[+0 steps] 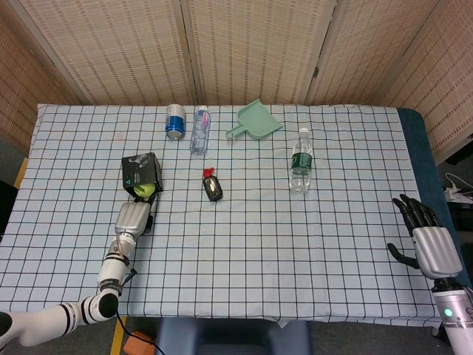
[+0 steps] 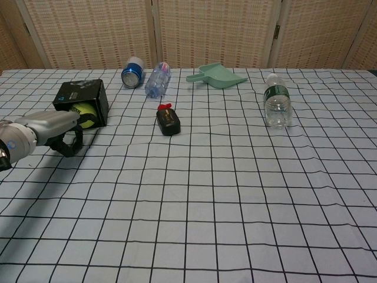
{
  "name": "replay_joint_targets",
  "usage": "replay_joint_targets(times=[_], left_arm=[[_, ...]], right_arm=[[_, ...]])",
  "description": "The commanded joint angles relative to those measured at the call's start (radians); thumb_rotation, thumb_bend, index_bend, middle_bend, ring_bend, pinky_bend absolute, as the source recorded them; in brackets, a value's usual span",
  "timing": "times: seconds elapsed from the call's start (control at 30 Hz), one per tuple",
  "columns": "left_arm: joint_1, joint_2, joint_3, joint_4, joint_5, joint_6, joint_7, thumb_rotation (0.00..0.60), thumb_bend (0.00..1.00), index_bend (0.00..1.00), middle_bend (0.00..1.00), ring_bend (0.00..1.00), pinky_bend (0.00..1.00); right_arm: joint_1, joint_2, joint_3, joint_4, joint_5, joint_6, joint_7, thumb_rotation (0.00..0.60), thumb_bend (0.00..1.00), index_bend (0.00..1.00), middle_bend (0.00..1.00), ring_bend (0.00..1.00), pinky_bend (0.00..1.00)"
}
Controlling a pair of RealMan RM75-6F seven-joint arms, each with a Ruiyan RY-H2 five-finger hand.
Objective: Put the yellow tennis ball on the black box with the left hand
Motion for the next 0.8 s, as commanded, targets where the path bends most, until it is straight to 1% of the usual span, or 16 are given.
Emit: replay_joint_targets(times=[0.03,0.1,0.3,0.5,0.63,0.8], left_arm=[[-0.003,0.001,0.001,0.002,0.0,0.002,0.004,0.6,0.57,0.04,0.1,0.13,0.34],[-0.005,0.002,0.001,0.001,-0.001,0.002,0.002,0.6,0.56,0.04,0.1,0.12,0.32],[-0.019,0.005,-0.007,0.006,-0.017,-0.012,0.005,0.6,0.53,0.04,0.1,0.12,0.29],[-0.05,0.01,-0.017,0.037,-0.046,-0.046,0.024,0.6,0.51,0.04,0.1,0.12,0.28],[-0.061,0.012,-0.018,0.044,-0.064,-0.049,0.034,0.6,0.51,0.04,0.1,0.12,0.27],[-0.069,0.017,-0.023,0.037,-0.082,-0.049,0.032,0.6,0.52,0.0,0.1,0.12,0.27]], right_arm=[[0.0,0.0,0.0,0.0,0.0,0.0,0.0,0.6,0.21,0.05,0.0,0.0,0.1],[0.0,0.0,0.0,0.0,0.001,-0.001,0.0,0.6,0.21,0.05,0.0,0.0,0.1],[0.001,0.0,-0.001,0.0,-0.002,-0.001,0.002,0.6,0.21,0.05,0.0,0.0,0.1],[0.001,0.0,-0.002,0.001,-0.004,-0.001,0.004,0.6,0.21,0.06,0.0,0.0,0.1],[0.001,0.001,-0.001,0.001,-0.006,0.002,0.009,0.6,0.21,0.06,0.0,0.0,0.1],[0.001,0.002,-0.003,0.001,-0.009,0.002,0.009,0.6,0.21,0.06,0.0,0.0,0.1]])
